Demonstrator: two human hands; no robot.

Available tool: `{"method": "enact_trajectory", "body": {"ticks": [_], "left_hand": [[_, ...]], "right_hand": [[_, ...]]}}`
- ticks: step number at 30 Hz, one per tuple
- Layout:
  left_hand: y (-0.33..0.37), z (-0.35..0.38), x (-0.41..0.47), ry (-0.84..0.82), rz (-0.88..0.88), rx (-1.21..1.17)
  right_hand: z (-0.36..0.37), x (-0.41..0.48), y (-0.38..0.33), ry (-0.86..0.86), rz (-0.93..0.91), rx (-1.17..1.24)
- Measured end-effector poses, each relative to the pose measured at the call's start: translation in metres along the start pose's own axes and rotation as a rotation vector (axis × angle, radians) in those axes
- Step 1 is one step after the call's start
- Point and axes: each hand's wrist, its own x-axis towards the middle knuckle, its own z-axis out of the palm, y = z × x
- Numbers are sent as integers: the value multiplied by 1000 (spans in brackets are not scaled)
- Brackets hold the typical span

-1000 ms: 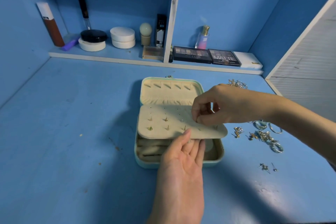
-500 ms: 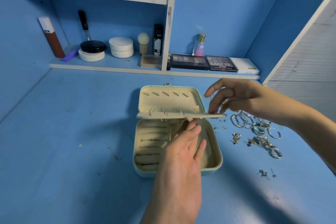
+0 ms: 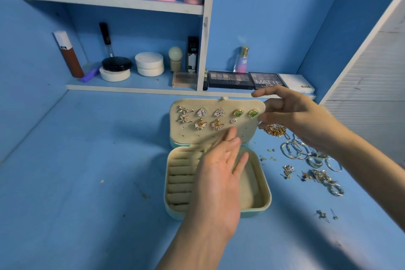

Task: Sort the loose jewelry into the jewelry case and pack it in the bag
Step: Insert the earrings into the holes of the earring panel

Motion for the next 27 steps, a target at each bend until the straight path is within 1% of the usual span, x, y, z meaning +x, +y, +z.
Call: {"method": "enact_trajectory", "body": {"ticks": [2,6,7,8,9,10,11,13,15,20,23,27], "left_hand": [[3,-6,0,22,167,193],[30,-28,8,92,757,657],[39,-34,13,129,858,740],[47,-39,20,172,921,814],[55,-44,27,206,941,879],[62,-49,35,223,918,939],[67,-53,42,217,860,993],[72,-62,55,164,731,1082],[70,-69,64,120,685,1131],[64,-79,71,111,757,1170],[63,-84,74,112,781,1158],[60,-88,76,110,805,1167]], "right_hand": [[1,2,3,29,-1,23],[3,6,8,84,5,69],[4,7,8,94,4,79],[5,8,9,104,4,91],[6,9,9,113,6,106],[7,9,9,122,11,120],[8,10,10,127,16,129],[9,10,11,125,24,121],[10,8,12,113,29,91],[5,1,13,78,67,-13],[-1,-7,16,82,91,-151],[-6,-17,19,86,62,-304]]}}
